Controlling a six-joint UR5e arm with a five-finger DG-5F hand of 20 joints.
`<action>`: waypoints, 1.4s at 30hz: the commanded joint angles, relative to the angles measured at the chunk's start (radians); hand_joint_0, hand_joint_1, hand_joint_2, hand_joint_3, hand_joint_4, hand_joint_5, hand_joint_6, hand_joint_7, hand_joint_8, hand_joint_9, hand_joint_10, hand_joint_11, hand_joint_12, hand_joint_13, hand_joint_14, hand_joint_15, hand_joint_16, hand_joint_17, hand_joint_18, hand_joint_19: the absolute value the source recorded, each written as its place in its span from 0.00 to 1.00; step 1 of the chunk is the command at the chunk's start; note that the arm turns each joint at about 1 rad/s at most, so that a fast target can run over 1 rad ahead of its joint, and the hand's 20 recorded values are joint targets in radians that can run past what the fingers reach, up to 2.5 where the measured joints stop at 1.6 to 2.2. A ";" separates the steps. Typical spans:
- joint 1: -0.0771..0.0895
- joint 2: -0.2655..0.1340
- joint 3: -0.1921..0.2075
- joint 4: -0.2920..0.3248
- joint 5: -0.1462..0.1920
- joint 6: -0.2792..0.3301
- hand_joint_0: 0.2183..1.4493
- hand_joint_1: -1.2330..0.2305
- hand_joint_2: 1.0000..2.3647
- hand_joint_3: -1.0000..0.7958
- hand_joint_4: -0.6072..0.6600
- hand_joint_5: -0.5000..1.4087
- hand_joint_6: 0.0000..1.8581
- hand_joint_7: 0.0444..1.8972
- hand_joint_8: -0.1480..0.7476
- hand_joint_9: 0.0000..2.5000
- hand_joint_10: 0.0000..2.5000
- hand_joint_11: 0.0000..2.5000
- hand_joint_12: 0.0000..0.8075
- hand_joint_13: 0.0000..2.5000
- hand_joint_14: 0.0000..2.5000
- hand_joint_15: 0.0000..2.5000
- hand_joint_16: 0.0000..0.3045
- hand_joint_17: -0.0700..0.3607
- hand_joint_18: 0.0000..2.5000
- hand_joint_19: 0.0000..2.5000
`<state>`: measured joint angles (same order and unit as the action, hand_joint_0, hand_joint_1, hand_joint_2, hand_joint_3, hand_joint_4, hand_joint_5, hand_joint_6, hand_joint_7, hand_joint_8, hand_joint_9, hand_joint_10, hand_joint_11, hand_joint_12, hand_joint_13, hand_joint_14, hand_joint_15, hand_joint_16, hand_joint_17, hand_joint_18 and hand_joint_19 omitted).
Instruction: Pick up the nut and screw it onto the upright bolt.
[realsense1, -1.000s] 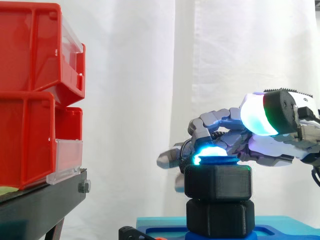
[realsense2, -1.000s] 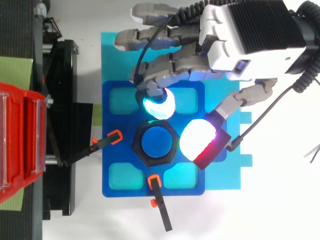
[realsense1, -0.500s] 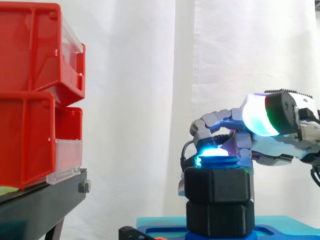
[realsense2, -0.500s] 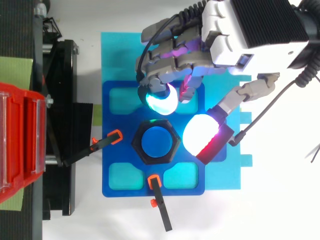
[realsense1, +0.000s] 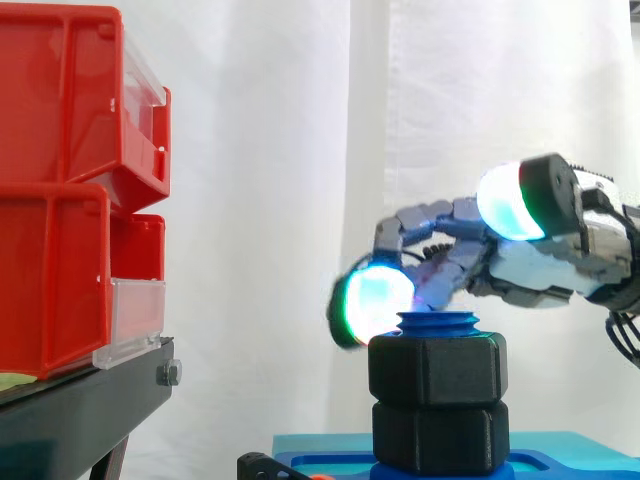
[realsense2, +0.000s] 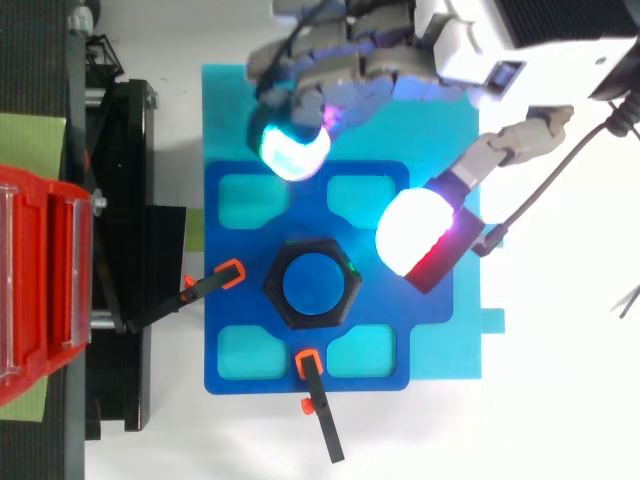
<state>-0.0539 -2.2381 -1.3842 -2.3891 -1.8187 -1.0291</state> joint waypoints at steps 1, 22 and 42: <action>-0.017 0.000 0.014 0.004 -0.030 0.000 0.18 0.73 0.00 0.28 0.65 0.20 0.27 0.44 0.50 0.34 0.00 0.00 0.41 0.15 0.00 0.00 0.14 0.39 0.07 0.00; 0.045 -0.002 -0.016 -0.001 -0.044 -0.051 0.16 0.79 0.00 0.28 0.53 0.12 0.27 0.26 0.35 0.00 0.00 0.00 0.42 0.00 0.00 0.00 0.16 0.42 0.00 0.00; 0.080 -0.002 -0.079 0.041 0.045 -0.048 0.17 0.79 0.00 0.28 0.56 0.13 0.27 0.29 0.37 0.00 0.00 0.00 0.42 0.00 0.00 0.00 0.16 0.41 0.00 0.00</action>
<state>0.0209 -2.2397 -1.4478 -2.3764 -1.7892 -1.0781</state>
